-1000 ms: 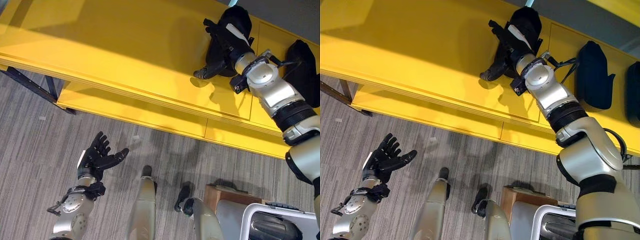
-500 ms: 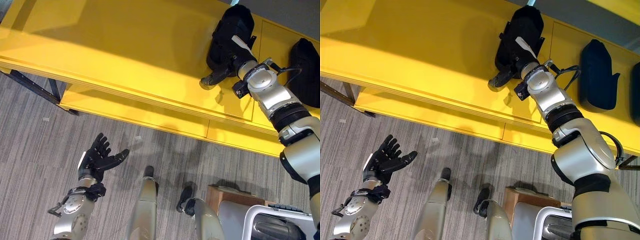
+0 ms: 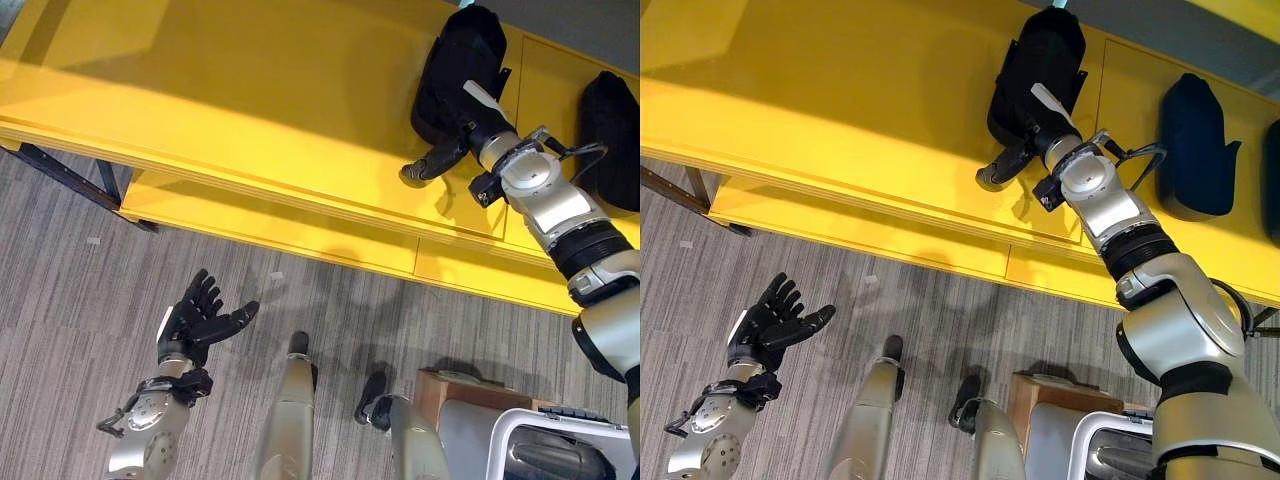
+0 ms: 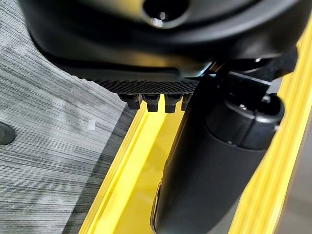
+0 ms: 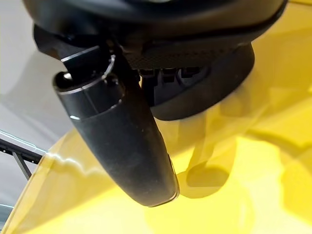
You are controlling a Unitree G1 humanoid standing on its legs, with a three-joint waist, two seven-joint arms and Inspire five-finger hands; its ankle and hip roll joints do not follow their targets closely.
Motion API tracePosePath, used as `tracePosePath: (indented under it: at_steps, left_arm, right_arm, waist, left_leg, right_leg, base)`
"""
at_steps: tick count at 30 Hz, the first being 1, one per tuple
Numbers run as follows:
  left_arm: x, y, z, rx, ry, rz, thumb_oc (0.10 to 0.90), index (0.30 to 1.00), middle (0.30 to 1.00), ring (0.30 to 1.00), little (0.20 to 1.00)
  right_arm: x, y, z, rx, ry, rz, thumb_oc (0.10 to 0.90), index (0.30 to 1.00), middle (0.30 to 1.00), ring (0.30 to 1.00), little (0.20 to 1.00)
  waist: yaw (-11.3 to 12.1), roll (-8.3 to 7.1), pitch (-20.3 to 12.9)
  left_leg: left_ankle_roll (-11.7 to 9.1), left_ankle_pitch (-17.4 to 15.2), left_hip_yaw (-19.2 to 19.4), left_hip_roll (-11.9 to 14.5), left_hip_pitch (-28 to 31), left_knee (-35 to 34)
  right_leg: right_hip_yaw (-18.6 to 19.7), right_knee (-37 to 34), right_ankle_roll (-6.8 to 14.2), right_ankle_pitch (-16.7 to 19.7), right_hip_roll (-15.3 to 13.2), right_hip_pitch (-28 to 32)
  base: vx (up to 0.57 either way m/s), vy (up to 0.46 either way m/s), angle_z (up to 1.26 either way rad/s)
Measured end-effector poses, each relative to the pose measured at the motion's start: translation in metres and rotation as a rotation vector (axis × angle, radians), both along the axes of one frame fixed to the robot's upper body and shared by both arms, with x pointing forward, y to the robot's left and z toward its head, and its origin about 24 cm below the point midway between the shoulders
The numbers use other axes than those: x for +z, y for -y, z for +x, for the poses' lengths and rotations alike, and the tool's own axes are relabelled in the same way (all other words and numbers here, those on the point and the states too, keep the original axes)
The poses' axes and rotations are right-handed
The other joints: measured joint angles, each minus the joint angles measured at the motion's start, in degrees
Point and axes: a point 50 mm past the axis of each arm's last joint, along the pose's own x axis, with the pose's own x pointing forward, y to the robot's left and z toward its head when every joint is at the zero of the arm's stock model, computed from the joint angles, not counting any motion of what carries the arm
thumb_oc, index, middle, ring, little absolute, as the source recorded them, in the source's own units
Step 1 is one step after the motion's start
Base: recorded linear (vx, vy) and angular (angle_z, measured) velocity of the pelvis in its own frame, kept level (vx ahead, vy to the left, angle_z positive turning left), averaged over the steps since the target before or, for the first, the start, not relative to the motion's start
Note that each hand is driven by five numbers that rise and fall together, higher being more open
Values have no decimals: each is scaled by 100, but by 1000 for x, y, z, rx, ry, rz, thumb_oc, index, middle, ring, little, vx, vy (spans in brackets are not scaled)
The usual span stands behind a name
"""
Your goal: Move parts from the plastic box to the shelf.
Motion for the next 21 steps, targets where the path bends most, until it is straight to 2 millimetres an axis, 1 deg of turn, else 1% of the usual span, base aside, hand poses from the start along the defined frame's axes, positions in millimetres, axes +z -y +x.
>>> tracePosePath:
  at_steps: [9,14,21]
  left_arm:
    - [-1,0,-1,-11,-3,-1,900,1000,1000,1000,1000]
    - [-2,0,-2,-12,-8,-1,900,1000,1000,1000,1000]
    - [-3,1,-4,-20,-11,-3,900,1000,1000,1000,1000]
  right_arm:
    - [-11,4,-3,10,-13,23,900,1000,1000,1000,1000]
    - [-15,7,-8,45,-29,-4,900,1000,1000,1000,1000]
    - [-19,18,-14,58,-47,-36,900,1000,1000,1000,1000]
  waist:
    - [-7,6,1]
    - [-22,6,1]
    - [-22,6,1]
  left_leg:
    - [16,-10,51,-1,9,21]
    - [24,-17,53,-3,8,29]
    - [40,-41,53,-8,-5,71]
  right_leg:
    - [51,46,2,-2,-20,-26]
    - [56,79,-21,-19,-25,-27]
    - [57,102,-24,-31,-32,-27]
  base:
    - [1,3,-1]
    - [0,0,0]
    - [0,0,0]
